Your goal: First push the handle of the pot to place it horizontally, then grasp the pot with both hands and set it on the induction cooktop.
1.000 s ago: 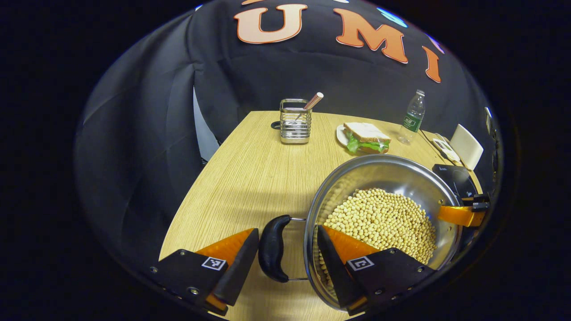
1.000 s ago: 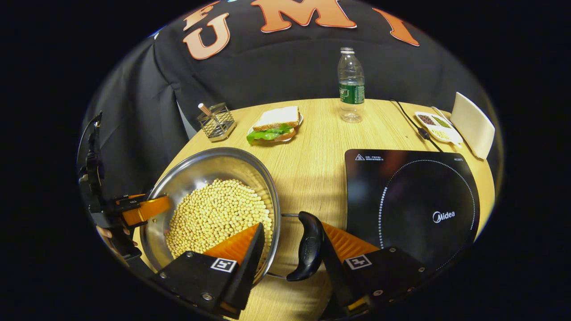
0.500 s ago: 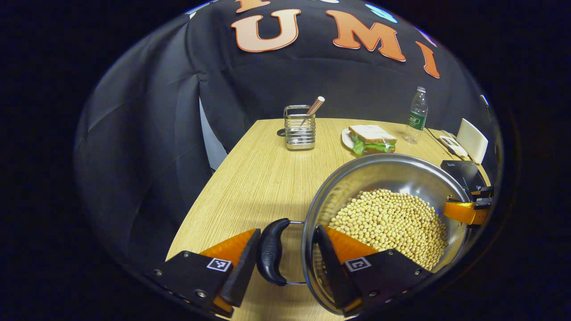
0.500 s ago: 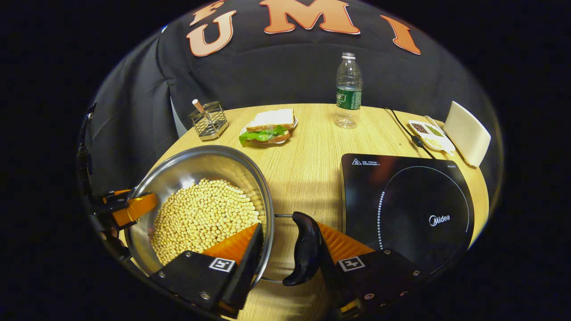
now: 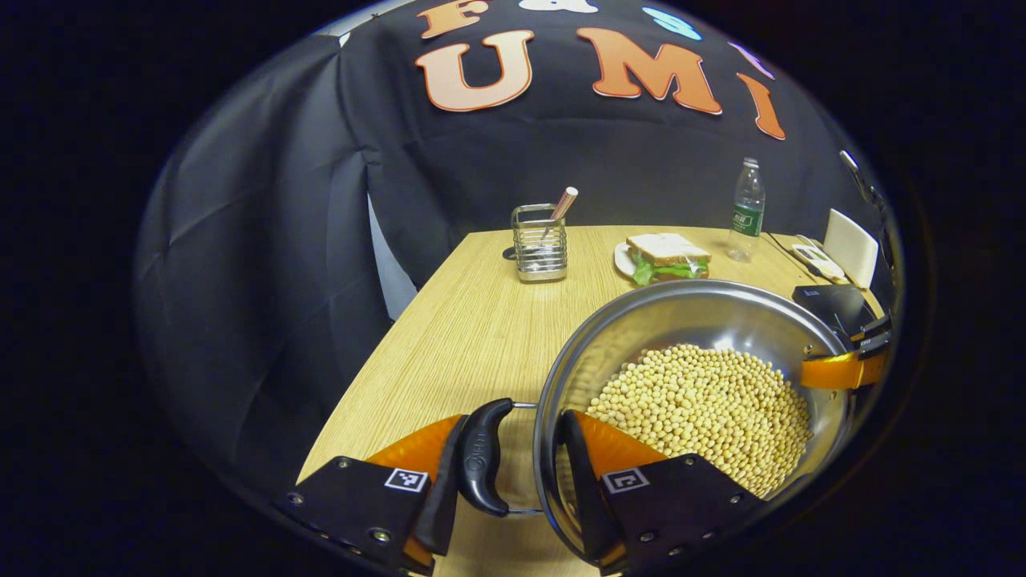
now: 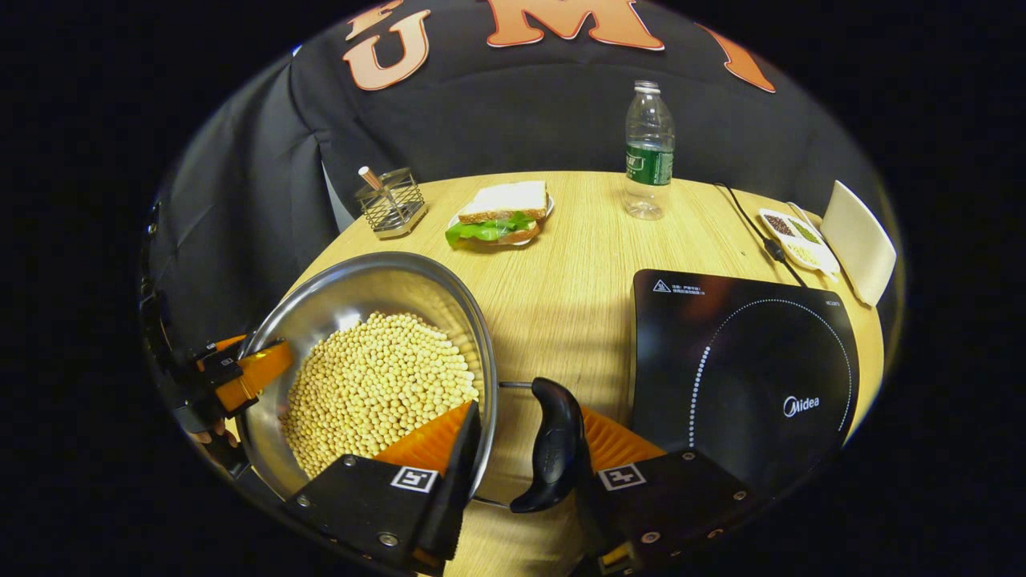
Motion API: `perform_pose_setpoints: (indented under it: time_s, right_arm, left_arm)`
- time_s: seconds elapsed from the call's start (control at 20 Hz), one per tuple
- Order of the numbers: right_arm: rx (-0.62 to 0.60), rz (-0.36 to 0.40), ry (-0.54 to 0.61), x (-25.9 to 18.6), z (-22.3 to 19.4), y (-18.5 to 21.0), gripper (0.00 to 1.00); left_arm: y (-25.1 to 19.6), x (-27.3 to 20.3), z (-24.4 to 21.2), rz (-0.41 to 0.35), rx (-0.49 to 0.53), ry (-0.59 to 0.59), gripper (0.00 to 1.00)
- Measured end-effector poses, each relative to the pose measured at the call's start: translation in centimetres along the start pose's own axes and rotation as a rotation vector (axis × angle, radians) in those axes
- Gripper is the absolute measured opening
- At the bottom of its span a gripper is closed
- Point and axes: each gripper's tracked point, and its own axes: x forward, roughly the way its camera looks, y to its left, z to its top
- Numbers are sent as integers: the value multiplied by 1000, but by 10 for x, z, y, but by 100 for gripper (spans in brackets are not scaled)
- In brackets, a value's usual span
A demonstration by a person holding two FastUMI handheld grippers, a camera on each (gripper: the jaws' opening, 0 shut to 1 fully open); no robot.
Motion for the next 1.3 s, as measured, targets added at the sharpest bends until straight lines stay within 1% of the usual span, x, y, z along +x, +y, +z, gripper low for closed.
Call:
perform_pose_setpoints:
  time_s: [0.2, 0.25, 0.35, 0.4, 0.55, 0.8, 0.85, 0.95, 1.0, 1.2, 1.25, 1.3]
  right_arm:
    - [13, 34, -11, -9, 5, -2, 58]
    - [18, 39, -25, -14, 10, -3, 58]
    - [25, 43, -40, -25, 15, -5, 58]
    - [25, 39, -47, -30, 17, -8, 58]
    - [28, 29, -71, -43, 27, -21, 58]
    - [40, -4, -100, -68, 29, -53, 58]
    - [47, -10, -109, -73, 31, -59, 53]
    - [55, -24, -125, -81, 34, -75, 53]
    - [62, -28, -133, -85, 36, -82, 58]
    - [93, -47, -168, -104, 41, -113, 58]
    - [102, -52, -174, -108, 41, -122, 58]
    - [109, -56, -182, -112, 42, -130, 58]
  left_arm:
    - [2, -18, 22, 27, 37, -59, 60]
    - [0, -22, 26, 29, 35, -71, 64]
    - [-11, -27, 38, 25, 32, -86, 60]
    - [-14, -29, 42, 20, 34, -92, 62]
    - [-27, -37, 52, 3, 33, -105, 62]
    - [-59, -47, 70, -38, 52, -127, 62]
    - [-68, -49, 74, -49, 54, -129, 62]
    - [-86, -52, 84, -63, 64, -143, 62]
    - [-94, -53, 90, -70, 66, -152, 62]
    - [-130, -58, 111, -97, 90, -182, 62]
    - [-139, -60, 116, -105, 96, -188, 60]
    - [-150, -62, 122, -112, 100, -195, 62]
